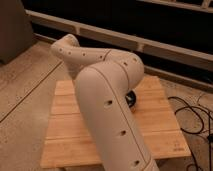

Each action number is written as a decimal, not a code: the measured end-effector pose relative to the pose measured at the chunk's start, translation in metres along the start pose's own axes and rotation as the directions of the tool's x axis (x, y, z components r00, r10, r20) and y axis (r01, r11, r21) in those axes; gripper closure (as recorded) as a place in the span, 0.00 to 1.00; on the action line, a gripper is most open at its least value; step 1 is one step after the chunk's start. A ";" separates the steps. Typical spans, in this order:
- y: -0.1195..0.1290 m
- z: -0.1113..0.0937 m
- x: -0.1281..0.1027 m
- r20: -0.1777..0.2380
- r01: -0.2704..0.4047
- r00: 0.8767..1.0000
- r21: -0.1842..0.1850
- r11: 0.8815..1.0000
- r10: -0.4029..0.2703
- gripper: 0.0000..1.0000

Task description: Place the ceramic cup over the eraser

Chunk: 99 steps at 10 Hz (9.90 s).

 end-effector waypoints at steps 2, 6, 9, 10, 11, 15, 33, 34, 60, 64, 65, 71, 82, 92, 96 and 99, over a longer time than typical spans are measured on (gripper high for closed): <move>-0.002 -0.001 0.000 0.002 -0.005 1.000 0.000 1.000 0.005 1.00; -0.001 -0.001 -0.004 0.003 -0.006 1.000 0.000 1.000 0.006 1.00; -0.008 -0.014 -0.035 0.020 -0.024 0.999 -0.072 0.997 0.025 1.00; -0.015 -0.026 -0.049 0.031 -0.028 0.999 -0.129 0.991 0.032 1.00; -0.018 -0.038 -0.059 0.042 -0.024 0.999 -0.190 0.981 0.033 1.00; -0.041 -0.068 -0.076 0.054 0.006 0.998 -0.301 0.954 0.011 1.00; -0.105 -0.045 -0.043 -0.077 -0.064 0.996 -0.144 0.987 0.053 1.00; -0.106 -0.044 -0.043 -0.078 -0.068 0.995 -0.142 0.988 0.057 1.00; -0.122 0.007 -0.044 -0.114 -0.058 0.992 -0.119 0.991 0.045 1.00; -0.122 0.007 -0.044 -0.114 -0.058 0.993 -0.120 0.991 0.044 1.00; -0.120 0.011 -0.047 -0.106 -0.051 0.994 -0.128 0.990 0.037 1.00; -0.120 0.011 -0.048 -0.101 -0.049 0.994 -0.131 0.990 0.036 1.00; -0.121 0.018 -0.046 -0.117 -0.058 0.992 -0.129 0.990 0.043 1.00; -0.122 0.018 -0.046 -0.117 -0.059 0.992 -0.128 0.990 0.044 1.00; -0.123 0.006 -0.058 -0.070 -0.025 0.997 -0.111 0.994 0.018 1.00; -0.113 -0.006 -0.072 -0.022 0.021 0.999 -0.104 0.994 -0.023 1.00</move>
